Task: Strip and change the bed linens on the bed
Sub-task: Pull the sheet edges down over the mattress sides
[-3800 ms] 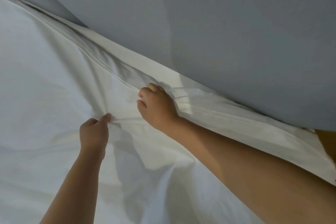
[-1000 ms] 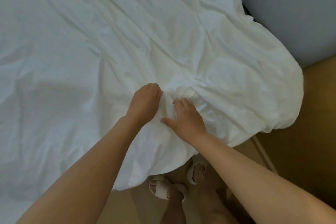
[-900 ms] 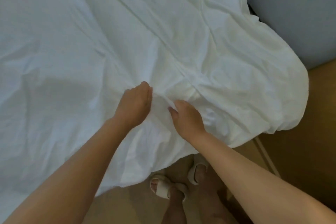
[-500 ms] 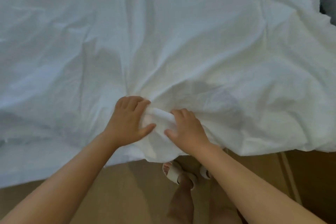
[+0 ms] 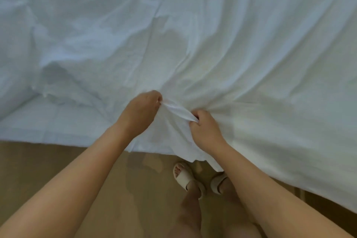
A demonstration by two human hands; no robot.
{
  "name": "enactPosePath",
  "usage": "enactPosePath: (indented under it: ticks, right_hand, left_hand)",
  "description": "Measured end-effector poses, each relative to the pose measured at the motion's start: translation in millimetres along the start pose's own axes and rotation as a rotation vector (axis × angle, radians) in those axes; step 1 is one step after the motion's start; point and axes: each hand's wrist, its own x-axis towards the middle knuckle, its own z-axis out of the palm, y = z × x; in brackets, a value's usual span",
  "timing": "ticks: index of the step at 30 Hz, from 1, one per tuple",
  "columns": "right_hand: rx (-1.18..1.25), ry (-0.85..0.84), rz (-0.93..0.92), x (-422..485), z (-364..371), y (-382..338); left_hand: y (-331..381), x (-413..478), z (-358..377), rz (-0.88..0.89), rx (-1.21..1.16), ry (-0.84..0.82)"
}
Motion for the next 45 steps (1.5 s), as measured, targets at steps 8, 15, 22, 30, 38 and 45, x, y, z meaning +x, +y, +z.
enactPosePath:
  ticks: [8,15,22,30,38,45]
  right_hand:
    - [-0.07,0.194,-0.112,-6,23,-26]
    - [-0.312,0.232,-0.354,-4,46,-53]
    - [-0.128,0.219,-0.566,-5,54,-78]
    - [-0.369,-0.001,-0.492,18,68,-118]
    - [-0.385,-0.101,-0.514,36,95,-148]
    - [-0.314,-0.005,-0.681,55,96,-201]
  left_hand:
    - [-43,-18,-19,-0.526,-0.297,0.379]
    - [-22,-26,21,-1.243,-0.794,0.132]
    - [-41,-37,-22,-0.754,-0.823,0.479]
    - [-134,-42,-68,-1.09,-0.836,0.801]
    - [-129,-26,-68,-1.176,-1.437,0.529]
    - [-142,4,-105,-1.068,-1.778,0.711]
